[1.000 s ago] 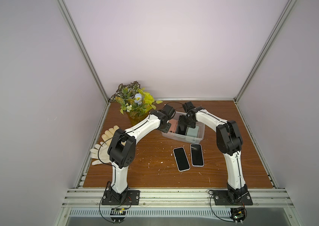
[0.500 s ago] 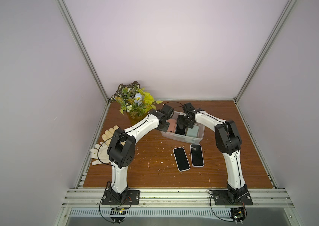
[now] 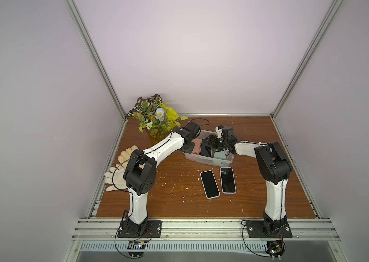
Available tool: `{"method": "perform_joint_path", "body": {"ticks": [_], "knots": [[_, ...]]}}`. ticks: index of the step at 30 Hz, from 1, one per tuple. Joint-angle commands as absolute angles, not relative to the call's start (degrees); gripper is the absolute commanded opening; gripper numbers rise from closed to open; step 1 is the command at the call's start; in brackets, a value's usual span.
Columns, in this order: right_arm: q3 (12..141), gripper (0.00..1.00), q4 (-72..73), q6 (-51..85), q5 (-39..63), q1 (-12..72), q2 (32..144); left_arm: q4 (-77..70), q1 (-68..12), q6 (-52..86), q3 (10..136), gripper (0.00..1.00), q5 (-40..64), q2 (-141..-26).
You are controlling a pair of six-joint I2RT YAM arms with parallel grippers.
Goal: Take the phone out of the storage box
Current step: Pick up the phone from the storage box.
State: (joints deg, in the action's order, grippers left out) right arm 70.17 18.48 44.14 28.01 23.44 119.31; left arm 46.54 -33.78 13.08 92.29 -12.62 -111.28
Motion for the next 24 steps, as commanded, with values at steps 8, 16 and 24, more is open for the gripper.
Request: {"method": "perform_joint_path", "body": {"ticks": [8,16,24], "knots": [[74.5,0.72,-0.5,36.8,42.2,28.1,123.8,46.2,-35.0,12.2,91.2,0.0,-6.1,-112.0],[75.1,0.58,-6.5,34.6,35.0,27.5,120.1,46.2,-35.0,12.7,91.6,0.0,-6.4,-112.4],[65.5,0.47,3.8,37.8,37.0,23.6,112.6,46.2,-34.9,13.0,91.9,0.0,-6.4,-112.5]]}}
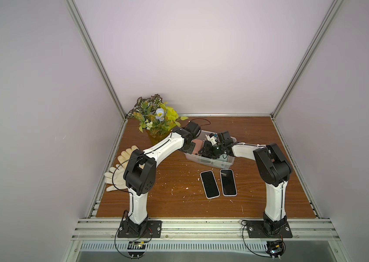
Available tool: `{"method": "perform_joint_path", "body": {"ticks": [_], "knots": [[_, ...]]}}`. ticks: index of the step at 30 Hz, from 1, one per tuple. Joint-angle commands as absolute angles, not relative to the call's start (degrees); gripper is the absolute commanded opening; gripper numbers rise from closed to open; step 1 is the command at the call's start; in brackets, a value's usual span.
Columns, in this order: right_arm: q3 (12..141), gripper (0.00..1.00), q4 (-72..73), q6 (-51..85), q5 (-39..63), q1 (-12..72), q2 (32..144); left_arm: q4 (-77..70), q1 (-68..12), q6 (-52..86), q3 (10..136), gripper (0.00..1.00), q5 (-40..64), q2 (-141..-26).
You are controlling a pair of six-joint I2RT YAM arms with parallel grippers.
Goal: Take the phone out of the storage box
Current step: Pick up the phone from the storage box.
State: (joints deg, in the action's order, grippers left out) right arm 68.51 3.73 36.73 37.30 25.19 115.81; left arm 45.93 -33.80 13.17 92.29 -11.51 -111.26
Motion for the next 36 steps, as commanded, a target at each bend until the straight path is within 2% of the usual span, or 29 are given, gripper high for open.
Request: {"method": "perform_joint_path", "body": {"ticks": [1,5,8,11,13,14,17,21,23,28,31,36], "knots": [[64.8,0.42,5.1,38.2,37.5,23.3,112.3,46.3,-34.8,13.0,91.8,0.0,-6.4,-112.4],[64.4,0.21,6.9,39.0,39.0,23.1,112.7,46.4,-34.8,13.1,91.6,0.0,-6.4,-112.1],[64.0,0.18,7.0,38.9,39.4,23.0,112.2,46.4,-34.8,13.4,91.6,0.0,-5.9,-111.9],[63.6,0.06,7.0,38.1,39.2,22.8,110.4,46.3,-34.4,14.2,91.7,0.0,-4.3,-111.3],[63.2,0.05,7.8,38.1,39.7,22.4,108.9,46.3,-34.0,14.9,92.1,0.09,-2.8,-110.5],[62.8,0.05,8.4,38.4,40.0,22.2,108.2,46.3,-33.8,15.4,92.3,0.19,-1.8,-110.1],[61.4,0.05,11.8,40.2,42.3,20.9,106.8,46.3,-32.9,16.5,93.2,0.35,1.4,-108.7],[60.0,0.06,17.1,43.4,44.3,20.1,104.6,46.2,-31.5,18.1,94.7,0.46,4.3,-106.4],[60.6,0.06,17.4,44.0,45.0,19.7,104.1,46.1,-31.0,18.6,96.0,0.56,5.8,-105.3],[60.8,0.06,18.6,45.7,46.4,18.9,102.4,46.1,-30.5,20.6,99.9,0.65,10.2,-103.2],[61.2,0.07,18.8,47.2,47.0,18.2,100.7,45.6,-30.0,22.0,102.1,0.66,15.0,-102.5],[62.5,0.08,20.5,51.8,48.6,17.5,99.7,35.6,-29.8,27.0,94.5,0.66,30.2,-97.5]]}}
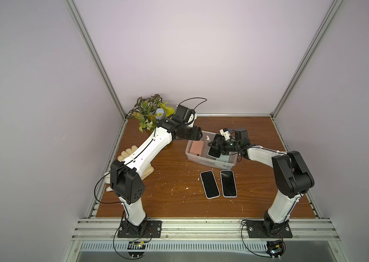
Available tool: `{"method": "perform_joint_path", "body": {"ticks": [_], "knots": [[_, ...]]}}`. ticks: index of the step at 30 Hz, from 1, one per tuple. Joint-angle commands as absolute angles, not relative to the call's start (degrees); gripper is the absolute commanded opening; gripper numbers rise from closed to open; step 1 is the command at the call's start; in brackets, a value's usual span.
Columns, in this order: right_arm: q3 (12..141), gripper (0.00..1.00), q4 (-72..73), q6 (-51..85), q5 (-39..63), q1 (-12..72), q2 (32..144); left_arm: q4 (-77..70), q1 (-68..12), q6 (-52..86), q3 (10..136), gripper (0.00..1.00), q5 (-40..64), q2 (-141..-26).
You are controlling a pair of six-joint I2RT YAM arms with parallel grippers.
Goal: Take the phone out of the storage box
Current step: Pick up the phone from the storage box.
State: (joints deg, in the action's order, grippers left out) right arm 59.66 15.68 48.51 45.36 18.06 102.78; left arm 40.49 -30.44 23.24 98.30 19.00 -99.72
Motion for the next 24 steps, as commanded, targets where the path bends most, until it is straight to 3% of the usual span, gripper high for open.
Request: {"method": "perform_joint_path", "body": {"ticks": [1,4,8,24], "knots": [[62.9,0.08,20.4,52.6,48.5,17.4,99.4,31.8,-29.9,28.3,91.3,0.67,33.8,-96.0],[65.1,0.08,19.8,54.5,48.7,17.2,98.4,18.9,-29.4,34.1,80.1,0.67,44.3,-92.3],[69.5,0.09,16.3,54.6,49.3,17.1,97.4,10.8,-29.4,37.6,71.3,0.67,46.7,-89.1],[69.3,0.11,13.8,57.7,52.7,17.2,89.3,-15.0,-29.6,50.0,67.8,0.69,50.4,-94.7]]}}
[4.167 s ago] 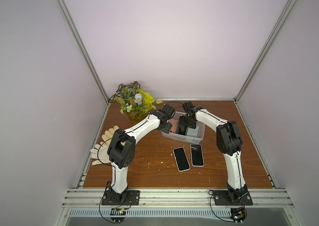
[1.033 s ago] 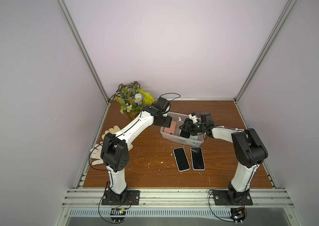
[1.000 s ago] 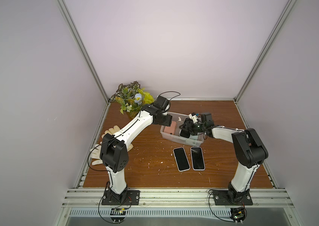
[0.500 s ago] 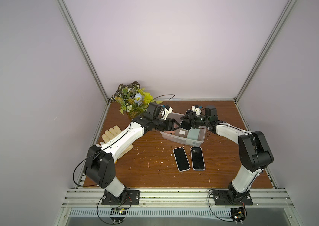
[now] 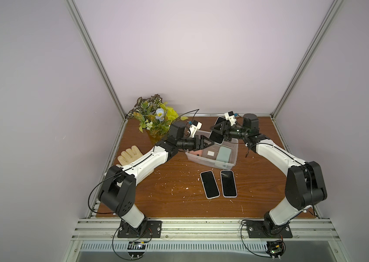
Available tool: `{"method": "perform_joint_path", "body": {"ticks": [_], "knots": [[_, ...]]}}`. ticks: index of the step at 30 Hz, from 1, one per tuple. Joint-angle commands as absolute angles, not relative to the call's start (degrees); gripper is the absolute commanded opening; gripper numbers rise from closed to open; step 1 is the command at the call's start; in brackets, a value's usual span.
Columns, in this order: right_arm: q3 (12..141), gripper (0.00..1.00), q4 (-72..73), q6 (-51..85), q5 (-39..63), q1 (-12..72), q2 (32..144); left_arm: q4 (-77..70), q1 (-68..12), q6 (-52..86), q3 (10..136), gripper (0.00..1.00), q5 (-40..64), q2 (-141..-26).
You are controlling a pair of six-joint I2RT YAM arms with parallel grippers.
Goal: Take the phone out of the storage box
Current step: Pick up the phone from the storage box.
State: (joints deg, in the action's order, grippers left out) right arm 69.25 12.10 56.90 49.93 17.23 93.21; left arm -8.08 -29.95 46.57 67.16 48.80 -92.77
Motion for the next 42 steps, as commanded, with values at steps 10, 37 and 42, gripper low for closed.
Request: {"method": "perform_joint_path", "body": {"ticks": [10,37,42], "knots": [[65.8,0.12,15.8,60.1,54.1,17.3,85.8,-22.3,-30.2,54.3,68.4,0.67,51.1,-97.0],[64.2,0.58,10.4,54.5,46.7,14.2,82.6,-29.1,-32.4,60.0,62.2,0.0,54.7,-93.8],[65.0,0.99,12.5,56.2,43.6,9.0,81.0,-24.0,-31.6,58.1,54.9,0.0,52.0,-84.8]]}}
